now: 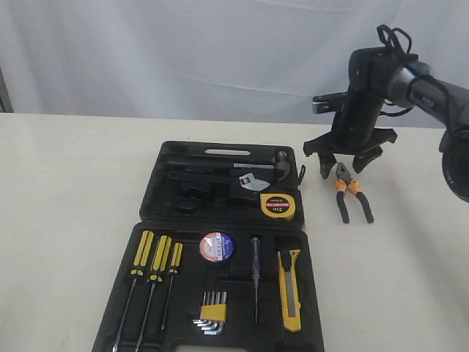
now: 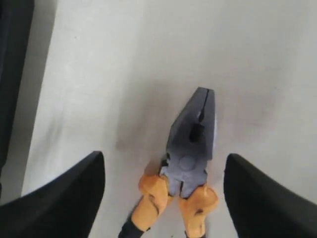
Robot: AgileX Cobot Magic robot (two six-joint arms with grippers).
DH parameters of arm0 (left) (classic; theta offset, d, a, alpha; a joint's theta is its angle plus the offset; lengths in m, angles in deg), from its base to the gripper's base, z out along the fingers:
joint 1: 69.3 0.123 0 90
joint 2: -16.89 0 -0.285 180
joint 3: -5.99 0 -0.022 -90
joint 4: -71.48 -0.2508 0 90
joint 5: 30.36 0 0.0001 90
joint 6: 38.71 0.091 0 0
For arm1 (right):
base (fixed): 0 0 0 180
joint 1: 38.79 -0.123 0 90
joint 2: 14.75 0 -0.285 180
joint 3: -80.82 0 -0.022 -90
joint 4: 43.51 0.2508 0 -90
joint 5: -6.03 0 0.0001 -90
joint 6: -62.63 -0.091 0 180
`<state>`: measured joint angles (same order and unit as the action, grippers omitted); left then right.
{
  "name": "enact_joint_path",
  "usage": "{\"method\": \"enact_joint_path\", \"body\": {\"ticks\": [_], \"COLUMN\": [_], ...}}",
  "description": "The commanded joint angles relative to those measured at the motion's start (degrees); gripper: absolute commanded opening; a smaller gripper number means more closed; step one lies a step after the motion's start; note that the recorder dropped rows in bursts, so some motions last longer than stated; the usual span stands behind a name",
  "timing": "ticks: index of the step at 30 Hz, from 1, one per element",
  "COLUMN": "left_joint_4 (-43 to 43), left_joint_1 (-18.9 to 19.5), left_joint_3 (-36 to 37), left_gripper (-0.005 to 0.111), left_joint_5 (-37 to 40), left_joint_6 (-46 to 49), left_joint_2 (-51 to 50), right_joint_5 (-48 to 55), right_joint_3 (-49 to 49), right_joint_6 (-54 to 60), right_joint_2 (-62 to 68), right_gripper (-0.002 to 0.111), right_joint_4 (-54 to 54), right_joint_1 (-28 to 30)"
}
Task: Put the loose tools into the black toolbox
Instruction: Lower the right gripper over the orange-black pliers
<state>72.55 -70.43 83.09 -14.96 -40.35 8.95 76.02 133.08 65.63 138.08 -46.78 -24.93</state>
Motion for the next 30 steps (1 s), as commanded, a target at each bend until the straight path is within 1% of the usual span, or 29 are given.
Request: {"method": "enact_joint_path", "body": {"ticks": [1,10,30], "left_joint_4": [0.14,0.14,0.14], "left_joint_1": [-0.12,-0.12,-0.12], "left_joint_3": [0.12,0.12,0.12], "left_gripper": [0.0,0.0,0.0], "left_joint_5": [0.03,0.03,0.03], "left_joint_6": [-0.05,-0.05,-0.05], "left_joint_2": [0.16,0.16,0.16], "right_joint_5": [-0.02,-0.02,-0.02], "right_joint_3": [0.34,0.34,0.34], "right_joint_6": [0.03,1.27,1.27], "right_joint_2": [0.18,1.22,3.0], "right_gripper": [0.065,0.065,0.065], "right_joint_4": [0.88,4.47,4.25], "right_joint_1": [1.46,2.53,2.66]}}
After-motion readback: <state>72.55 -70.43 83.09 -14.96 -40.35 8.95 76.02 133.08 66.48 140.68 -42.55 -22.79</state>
